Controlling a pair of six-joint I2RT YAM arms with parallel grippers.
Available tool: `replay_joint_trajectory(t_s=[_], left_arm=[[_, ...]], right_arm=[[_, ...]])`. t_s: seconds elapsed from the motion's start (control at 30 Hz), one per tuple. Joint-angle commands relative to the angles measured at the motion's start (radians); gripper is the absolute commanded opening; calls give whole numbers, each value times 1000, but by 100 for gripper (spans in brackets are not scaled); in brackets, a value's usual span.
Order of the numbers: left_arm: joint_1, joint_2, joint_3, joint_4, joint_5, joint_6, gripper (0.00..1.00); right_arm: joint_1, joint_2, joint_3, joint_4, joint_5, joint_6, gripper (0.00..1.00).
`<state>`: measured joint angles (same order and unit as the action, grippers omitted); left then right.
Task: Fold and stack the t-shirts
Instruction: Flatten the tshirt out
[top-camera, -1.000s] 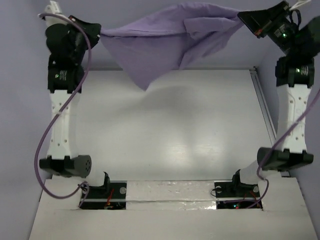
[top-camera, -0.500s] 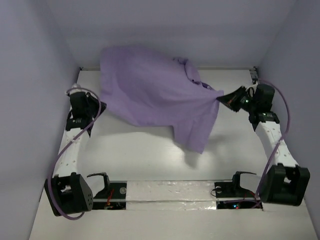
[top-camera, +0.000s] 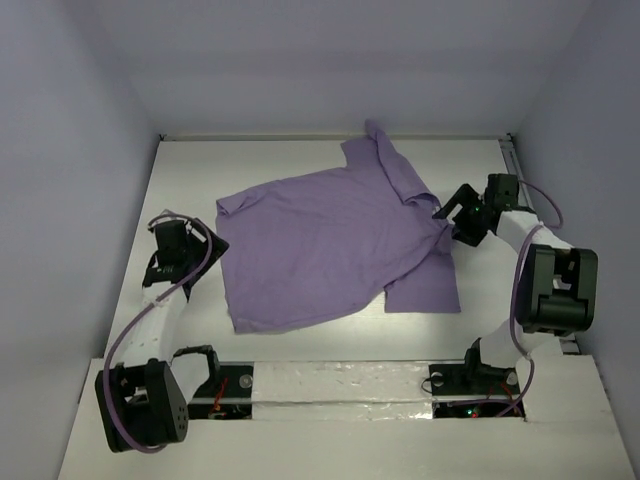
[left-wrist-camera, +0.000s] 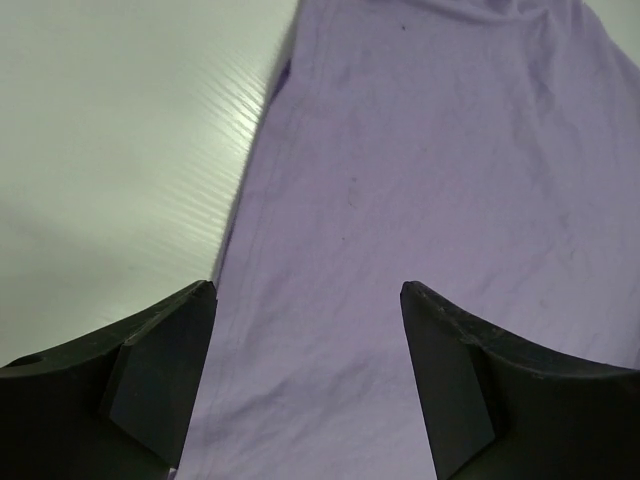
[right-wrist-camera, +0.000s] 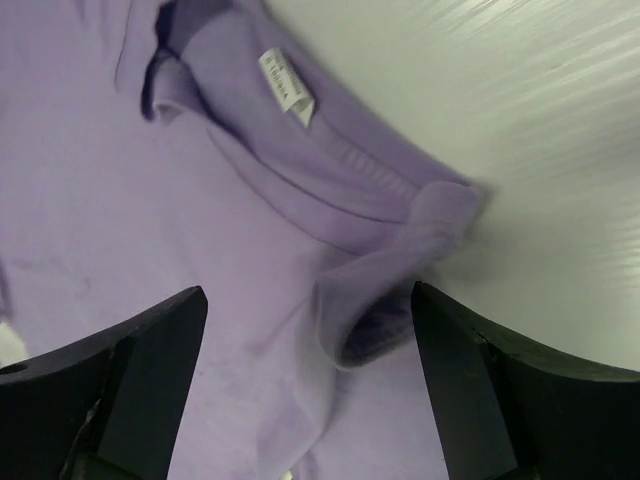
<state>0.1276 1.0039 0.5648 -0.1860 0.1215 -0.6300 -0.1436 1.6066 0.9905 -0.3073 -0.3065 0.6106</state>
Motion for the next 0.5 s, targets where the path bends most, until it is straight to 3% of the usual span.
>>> replay_joint_trajectory(t_s=[0.0,0.1,0.2,0.23,0.27,0.3,0.47], left_arm=[[-60,54,13,17,-17,18,71],[-106,213,58,77,-8,32,70],[-106,368,93,155,-3,24,67],[-106,409,107,174,-12,26,66],[-106,448,150,209,-13,27,62],[-106,540,180,214,-17,30,59],[-115,781,455,210,-9,52,52]], right_arm=[[-2,-97,51,-56,147,-66,91],[-2,-232,13,-64,213,-63,89],[-2,-351,-67,-64,208,-38,62],[-2,-375,-90,-65,204,-37,48],[-2,-393,-128,-75,192,-32,4],[-2,-424,-147,-82,166,-29,0],[-2,-519,-266,-66,48,-22,0]])
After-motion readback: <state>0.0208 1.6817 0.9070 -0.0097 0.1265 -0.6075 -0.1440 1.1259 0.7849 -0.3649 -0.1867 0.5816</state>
